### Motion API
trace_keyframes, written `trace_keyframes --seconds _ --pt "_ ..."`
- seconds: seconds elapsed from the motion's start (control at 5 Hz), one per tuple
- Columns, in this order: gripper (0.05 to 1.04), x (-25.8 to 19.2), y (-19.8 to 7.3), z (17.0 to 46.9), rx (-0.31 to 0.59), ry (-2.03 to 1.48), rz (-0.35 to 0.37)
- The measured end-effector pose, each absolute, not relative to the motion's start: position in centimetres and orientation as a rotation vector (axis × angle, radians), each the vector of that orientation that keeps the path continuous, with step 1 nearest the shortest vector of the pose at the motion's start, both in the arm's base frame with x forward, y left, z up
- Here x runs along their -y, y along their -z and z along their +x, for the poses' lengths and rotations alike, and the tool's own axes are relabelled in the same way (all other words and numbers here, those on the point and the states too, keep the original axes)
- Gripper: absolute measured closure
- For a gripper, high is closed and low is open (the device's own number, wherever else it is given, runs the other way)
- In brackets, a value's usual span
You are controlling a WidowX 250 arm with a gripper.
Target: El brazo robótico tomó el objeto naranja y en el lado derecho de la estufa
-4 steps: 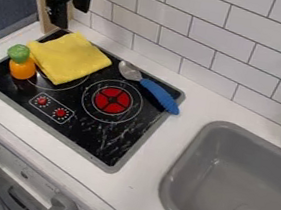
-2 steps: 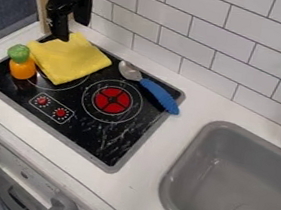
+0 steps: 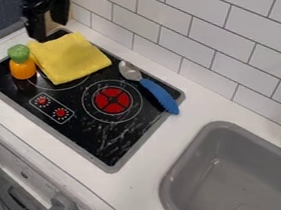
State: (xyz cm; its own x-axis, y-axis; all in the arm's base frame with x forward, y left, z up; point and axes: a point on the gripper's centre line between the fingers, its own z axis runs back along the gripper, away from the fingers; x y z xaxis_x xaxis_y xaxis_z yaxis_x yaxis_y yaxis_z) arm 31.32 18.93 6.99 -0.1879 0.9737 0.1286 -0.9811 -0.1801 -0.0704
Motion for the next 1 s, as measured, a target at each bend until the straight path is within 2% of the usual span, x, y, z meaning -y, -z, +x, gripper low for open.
trace_keyframes --seconds 0.4,0.6,1.0 --pt "0.084 -19.6 -5.9 27.4 0.167 -1.801 0.078" --pt "0.084 -20.4 -5.3 26.9 0.22 -1.812 0.13" --pt "0.084 -20.9 -3.9 27.0 0.207 -1.826 0.167"
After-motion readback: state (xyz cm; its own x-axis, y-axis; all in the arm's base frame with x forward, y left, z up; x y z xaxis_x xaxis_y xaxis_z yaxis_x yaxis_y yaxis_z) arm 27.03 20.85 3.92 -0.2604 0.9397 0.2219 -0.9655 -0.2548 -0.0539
